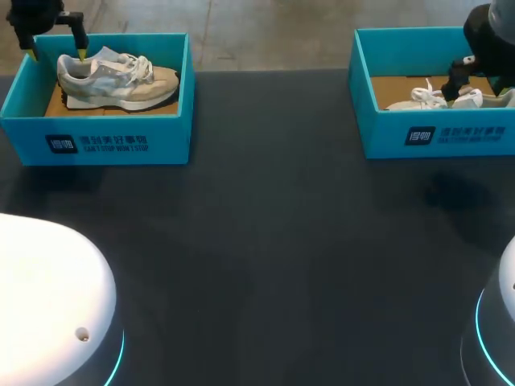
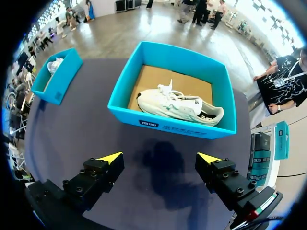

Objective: Take the shoe out of the shoebox, open the shoe tongue, remove and reinsert the insole, then place the shoe into the shoebox

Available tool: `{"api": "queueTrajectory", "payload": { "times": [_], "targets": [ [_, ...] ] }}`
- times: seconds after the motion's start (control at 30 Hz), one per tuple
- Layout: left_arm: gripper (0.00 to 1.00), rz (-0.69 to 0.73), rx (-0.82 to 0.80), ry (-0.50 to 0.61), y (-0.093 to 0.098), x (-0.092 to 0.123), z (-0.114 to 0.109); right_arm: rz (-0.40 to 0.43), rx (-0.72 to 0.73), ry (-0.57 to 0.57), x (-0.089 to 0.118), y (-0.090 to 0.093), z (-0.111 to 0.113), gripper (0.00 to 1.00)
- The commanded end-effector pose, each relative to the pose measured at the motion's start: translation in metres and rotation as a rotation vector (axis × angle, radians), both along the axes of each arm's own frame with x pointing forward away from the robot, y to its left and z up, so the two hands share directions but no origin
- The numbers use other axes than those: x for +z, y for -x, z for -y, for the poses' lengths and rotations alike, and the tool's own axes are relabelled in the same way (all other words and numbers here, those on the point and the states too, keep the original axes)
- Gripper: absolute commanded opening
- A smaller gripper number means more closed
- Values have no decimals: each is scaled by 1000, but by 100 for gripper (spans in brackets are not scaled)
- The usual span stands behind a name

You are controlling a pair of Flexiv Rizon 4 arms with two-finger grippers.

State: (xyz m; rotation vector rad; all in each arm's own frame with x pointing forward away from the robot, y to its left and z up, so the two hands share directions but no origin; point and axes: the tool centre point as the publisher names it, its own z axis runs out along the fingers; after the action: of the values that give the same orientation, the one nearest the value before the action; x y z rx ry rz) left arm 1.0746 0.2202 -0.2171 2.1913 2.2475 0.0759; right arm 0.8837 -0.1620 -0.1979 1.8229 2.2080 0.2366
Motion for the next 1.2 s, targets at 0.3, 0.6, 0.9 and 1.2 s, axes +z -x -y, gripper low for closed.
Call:
{"api": "queueTrajectory", "payload": {
  "times": [0.3,0.6,0.9,1.2],
  "targets": [
    [100,6,18,3,-5,-3,-6,1,2,-2,-1,0,1,100],
    [100,35,55,-24,-32,-17,-29,1,2,-2,-1,0,1,100],
    [100,53,55,-23,-69,-34,-47,1,2,-2,-1,0,1,100],
    [100,79,48,-14,-103,-50,-55,1,2,-2,-1,0,1,100]
  ]
}}
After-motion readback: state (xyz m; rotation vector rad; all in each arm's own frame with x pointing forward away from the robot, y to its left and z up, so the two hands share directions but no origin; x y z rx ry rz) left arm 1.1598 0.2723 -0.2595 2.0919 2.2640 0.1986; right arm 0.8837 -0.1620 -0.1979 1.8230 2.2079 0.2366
